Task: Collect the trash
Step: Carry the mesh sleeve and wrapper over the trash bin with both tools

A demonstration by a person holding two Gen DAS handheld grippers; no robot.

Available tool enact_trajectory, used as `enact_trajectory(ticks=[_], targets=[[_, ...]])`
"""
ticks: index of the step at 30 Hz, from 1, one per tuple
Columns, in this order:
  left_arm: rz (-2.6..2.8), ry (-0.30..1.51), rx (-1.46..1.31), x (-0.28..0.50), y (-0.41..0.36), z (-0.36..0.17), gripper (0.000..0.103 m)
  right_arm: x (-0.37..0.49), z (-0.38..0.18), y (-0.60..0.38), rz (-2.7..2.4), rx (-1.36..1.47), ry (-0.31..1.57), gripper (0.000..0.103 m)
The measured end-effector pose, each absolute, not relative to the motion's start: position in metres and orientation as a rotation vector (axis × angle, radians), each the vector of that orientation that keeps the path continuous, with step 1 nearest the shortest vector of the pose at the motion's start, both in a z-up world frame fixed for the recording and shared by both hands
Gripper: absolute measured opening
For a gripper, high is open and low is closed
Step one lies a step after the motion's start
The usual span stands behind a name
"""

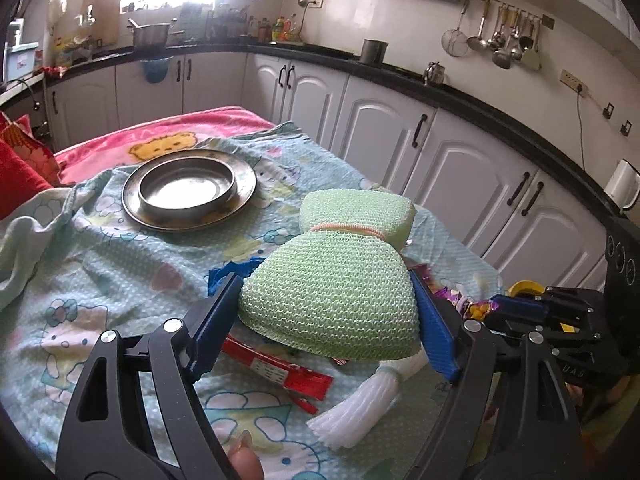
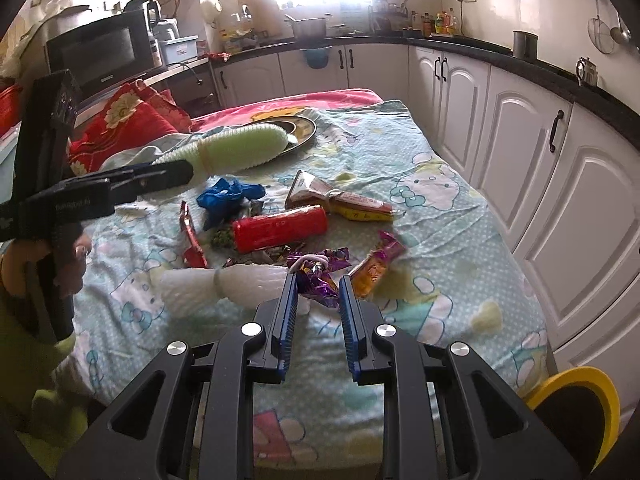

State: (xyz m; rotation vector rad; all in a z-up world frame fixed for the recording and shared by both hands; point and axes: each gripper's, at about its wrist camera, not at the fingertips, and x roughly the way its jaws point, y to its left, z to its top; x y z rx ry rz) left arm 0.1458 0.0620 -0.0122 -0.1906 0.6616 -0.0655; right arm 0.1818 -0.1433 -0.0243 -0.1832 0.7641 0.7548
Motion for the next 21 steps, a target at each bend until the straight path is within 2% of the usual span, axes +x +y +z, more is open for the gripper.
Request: enact_trajectory(ticks=[21], targets=[[-0.145, 0.617, -0.13, 0.124, 0.015, 0.009, 0.073, 0.156, 0.004, -0.189, 0.679, -0.111, 0.678, 0.02]])
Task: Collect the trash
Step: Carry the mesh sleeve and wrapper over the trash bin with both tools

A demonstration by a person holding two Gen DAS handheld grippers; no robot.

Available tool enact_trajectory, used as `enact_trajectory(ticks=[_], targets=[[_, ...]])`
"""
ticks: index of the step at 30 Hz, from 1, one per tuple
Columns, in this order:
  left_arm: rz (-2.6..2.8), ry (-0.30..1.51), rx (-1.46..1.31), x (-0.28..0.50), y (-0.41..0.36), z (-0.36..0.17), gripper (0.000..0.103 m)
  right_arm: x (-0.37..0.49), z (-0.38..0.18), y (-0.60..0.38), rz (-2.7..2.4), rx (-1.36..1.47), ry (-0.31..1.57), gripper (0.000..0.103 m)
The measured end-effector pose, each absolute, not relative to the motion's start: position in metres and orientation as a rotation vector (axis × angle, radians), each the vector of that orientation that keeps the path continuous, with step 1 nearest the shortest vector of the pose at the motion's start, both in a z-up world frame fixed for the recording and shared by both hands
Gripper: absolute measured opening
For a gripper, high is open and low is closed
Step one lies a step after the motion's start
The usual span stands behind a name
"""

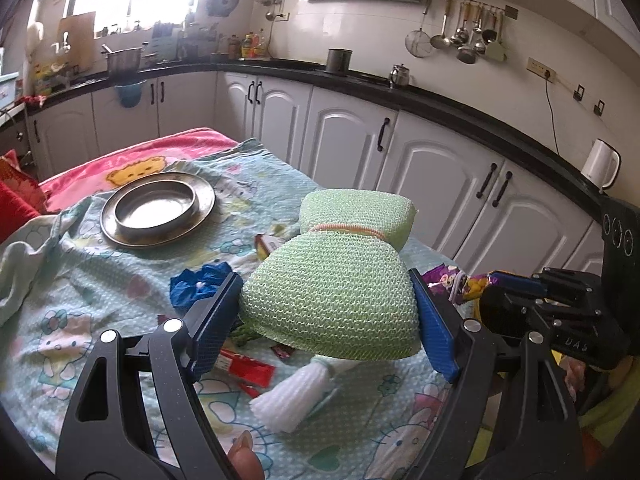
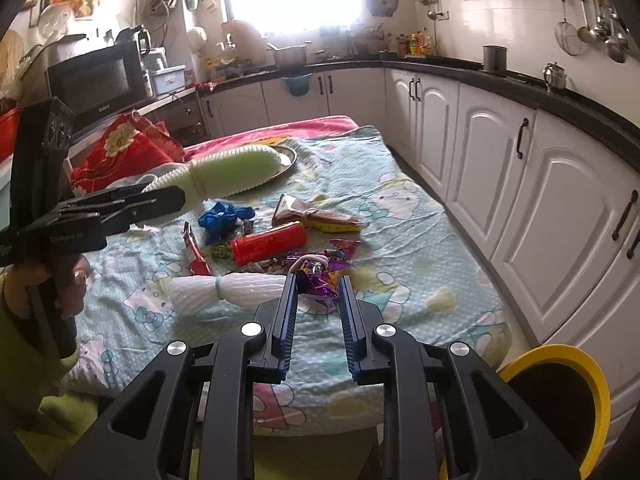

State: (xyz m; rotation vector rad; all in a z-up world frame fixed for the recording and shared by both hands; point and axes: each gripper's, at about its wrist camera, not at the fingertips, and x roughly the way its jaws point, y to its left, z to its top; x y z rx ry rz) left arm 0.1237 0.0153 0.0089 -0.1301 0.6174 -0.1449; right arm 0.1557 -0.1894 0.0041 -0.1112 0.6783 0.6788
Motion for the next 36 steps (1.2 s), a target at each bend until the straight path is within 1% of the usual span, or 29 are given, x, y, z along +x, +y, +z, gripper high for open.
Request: enact_trajectory(ticks=[19, 36], targets=[[-0.207, 0.598, -0.084, 0.119, -0.034, 0.013, 0.073, 0.137, 0.02, -0.266, 0.528, -0.002, 0.613, 0.02], [-0.286, 0.573, -0.043, 0.115, -0.086, 0.017, 0.073, 0.121, 0.016, -0.338, 0.385, 0.065, 0.599, 0.02]])
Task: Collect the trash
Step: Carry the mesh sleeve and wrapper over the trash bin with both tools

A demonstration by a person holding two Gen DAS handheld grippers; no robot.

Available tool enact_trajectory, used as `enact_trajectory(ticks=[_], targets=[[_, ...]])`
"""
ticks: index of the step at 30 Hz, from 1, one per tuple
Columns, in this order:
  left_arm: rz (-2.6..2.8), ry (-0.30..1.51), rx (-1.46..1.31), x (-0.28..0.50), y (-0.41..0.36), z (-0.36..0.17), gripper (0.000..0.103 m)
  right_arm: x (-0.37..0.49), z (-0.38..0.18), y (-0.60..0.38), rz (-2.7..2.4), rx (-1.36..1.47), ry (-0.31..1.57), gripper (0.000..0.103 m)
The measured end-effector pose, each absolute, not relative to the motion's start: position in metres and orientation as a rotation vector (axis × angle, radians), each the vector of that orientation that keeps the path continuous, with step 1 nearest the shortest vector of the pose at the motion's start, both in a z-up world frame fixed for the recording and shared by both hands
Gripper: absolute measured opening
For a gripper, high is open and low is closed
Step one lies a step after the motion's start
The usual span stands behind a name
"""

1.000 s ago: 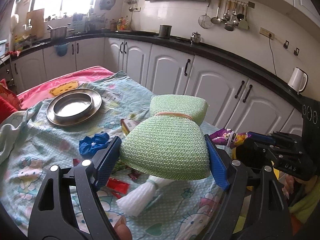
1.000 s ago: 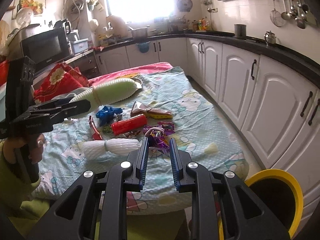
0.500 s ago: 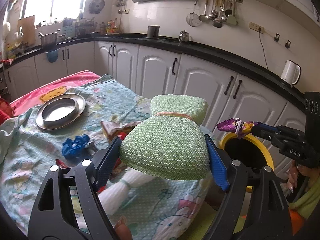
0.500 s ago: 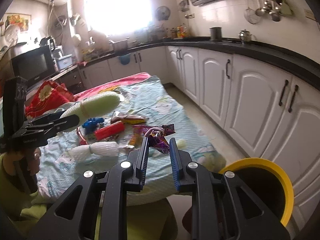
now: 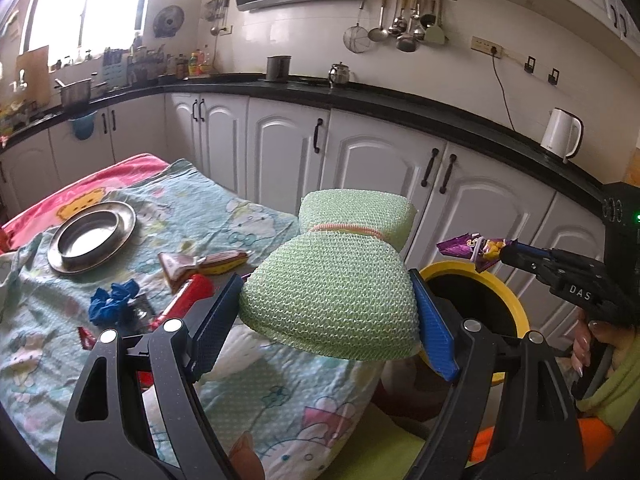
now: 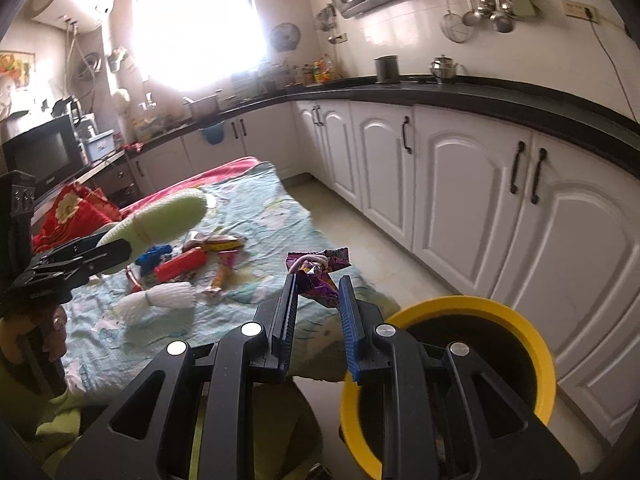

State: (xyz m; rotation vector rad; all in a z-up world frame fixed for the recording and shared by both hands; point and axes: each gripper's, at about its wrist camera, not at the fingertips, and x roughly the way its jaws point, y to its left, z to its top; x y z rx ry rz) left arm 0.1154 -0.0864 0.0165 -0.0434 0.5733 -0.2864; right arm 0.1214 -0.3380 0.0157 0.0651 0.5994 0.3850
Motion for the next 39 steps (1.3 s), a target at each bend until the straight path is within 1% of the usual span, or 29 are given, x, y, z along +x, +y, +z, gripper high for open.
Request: enact_trajectory(ticks=[21, 39], targets=[[-0.398, 0.595, 0.038, 0.114, -0.161, 0.0, 0.073, 0.111, -0.017, -0.424, 0.218, 0.178, 0.635, 0.02], [-0.519, 0.663, 0.154, 0.122, -0.233, -0.038, 0.073, 0.112, -0.042, -0.465, 0.118, 0.232, 0.679, 0.02]])
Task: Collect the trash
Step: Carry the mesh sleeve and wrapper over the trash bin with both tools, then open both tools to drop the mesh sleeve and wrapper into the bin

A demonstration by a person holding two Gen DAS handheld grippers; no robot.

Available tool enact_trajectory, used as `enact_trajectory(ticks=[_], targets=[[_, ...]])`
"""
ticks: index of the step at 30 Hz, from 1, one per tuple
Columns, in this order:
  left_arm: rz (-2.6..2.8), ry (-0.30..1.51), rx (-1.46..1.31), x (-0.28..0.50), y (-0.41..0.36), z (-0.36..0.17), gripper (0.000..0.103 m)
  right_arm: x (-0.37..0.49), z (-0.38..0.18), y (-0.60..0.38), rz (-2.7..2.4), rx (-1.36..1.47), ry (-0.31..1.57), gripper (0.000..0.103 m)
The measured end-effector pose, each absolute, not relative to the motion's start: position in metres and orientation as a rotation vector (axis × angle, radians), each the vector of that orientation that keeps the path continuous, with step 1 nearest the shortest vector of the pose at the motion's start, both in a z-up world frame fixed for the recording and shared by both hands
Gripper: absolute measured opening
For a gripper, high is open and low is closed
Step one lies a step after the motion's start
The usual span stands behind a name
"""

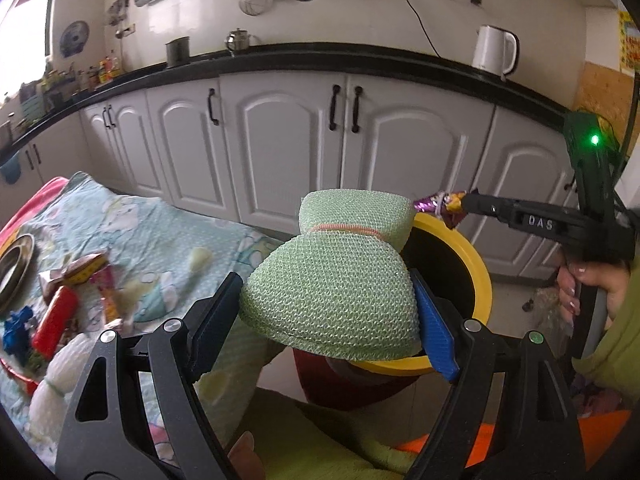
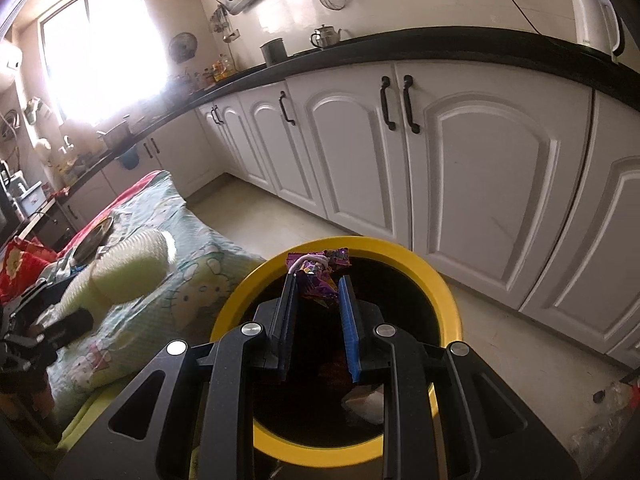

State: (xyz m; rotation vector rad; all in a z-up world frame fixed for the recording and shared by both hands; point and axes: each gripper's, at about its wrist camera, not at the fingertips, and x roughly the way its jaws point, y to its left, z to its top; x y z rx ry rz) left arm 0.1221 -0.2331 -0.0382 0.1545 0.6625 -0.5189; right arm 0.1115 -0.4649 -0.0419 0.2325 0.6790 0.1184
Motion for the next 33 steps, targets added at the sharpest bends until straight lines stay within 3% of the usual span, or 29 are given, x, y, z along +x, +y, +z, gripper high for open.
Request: enact_trajectory(ticks=[27, 28, 30, 33], targets=[[-0.61, 0.778, 0.278, 0.135, -0.292, -0.081, 0.074, 0.123, -0.057, -0.48, 0.104, 0.31, 0.723, 0.023], [-0.608, 0.779, 0.277, 0.136, -0.293, -0.081, 0.076, 0.124, -0.058, -0.48, 0.103, 0.316, 0.725, 0.025], [-0.606, 0.783, 0.262, 0.137, -0.291, -0.08, 0.083, 0.125, -0.061, -0.483, 0.102, 0.34, 0.73, 0.042], [-0.602, 0.79, 0.237, 0.14, -0.288, -0.08, 0.089, 0.123, -0.061, -0.484, 0.091, 0.352, 0.725, 0.049]])
